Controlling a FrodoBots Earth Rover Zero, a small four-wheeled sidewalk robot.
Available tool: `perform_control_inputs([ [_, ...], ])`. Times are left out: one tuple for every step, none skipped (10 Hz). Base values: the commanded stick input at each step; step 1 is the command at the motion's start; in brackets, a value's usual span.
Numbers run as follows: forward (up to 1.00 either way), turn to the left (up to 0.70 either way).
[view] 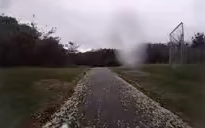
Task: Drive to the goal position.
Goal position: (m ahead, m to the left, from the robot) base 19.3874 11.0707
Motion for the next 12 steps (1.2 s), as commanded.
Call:
perform_control_inputs([
  [0.7, 0.0],
  [0.7, 0.0],
  [0.7, 0.0],
  [0.7, 0.0],
  [0.7, 0.0],
  [0.7, 0.0],
  [0.7, 0.0],
  [0.7, 0.0],
  [0.7, 0.0],
  [0.7, 0.0],
  [0.7, 0.0],
  [0.7, 0.0],
])
